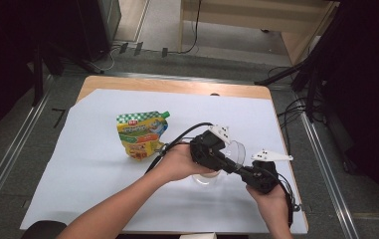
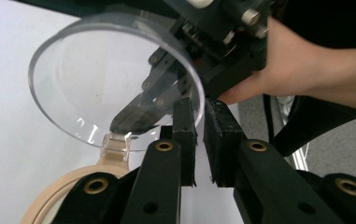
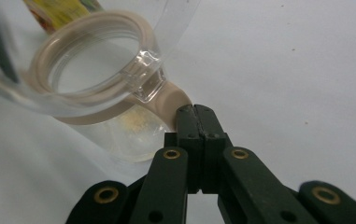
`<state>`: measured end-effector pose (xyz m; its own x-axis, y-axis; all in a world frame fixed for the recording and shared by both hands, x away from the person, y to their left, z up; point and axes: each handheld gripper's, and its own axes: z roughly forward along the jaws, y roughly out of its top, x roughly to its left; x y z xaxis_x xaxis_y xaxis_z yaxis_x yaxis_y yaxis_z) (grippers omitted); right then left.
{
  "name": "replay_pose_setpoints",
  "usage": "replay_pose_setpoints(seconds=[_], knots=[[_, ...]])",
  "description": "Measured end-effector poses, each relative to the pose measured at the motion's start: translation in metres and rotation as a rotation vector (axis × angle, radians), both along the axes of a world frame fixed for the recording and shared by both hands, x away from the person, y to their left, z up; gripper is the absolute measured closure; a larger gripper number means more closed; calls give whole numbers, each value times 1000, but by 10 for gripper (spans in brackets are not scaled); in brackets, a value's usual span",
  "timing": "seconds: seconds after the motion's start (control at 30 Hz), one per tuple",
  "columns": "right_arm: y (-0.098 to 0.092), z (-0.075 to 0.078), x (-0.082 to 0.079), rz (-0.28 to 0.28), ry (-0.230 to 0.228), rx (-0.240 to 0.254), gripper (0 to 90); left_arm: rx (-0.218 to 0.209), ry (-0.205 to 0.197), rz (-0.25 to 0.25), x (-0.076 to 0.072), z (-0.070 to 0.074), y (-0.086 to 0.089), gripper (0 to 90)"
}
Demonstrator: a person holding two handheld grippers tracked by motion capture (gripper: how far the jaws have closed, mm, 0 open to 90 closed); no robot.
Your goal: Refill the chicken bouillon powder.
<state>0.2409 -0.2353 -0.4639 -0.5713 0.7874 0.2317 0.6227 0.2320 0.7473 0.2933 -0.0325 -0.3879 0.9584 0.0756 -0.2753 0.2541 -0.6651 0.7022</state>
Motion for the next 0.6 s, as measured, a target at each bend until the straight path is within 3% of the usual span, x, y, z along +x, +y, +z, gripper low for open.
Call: replay_pose_setpoints(seconds=[0.13,0.33,0.4,0.53,0.6], knots=[[-1,2,-4,-4,-7,3,900,-1,15,14,0,2,6,768],[-5,6,-20,-13,-4,23,899,-14,46,30,3,5,29,732],[-3,6,-26,5,-3,16,897,-19,58,46,5,4,38,678],[1,5,-34,23,13,11,896,-7,54,93,7,1,53,588],[5,7,-41,53,15,17,886,-15,31,120,8,0,62,565]])
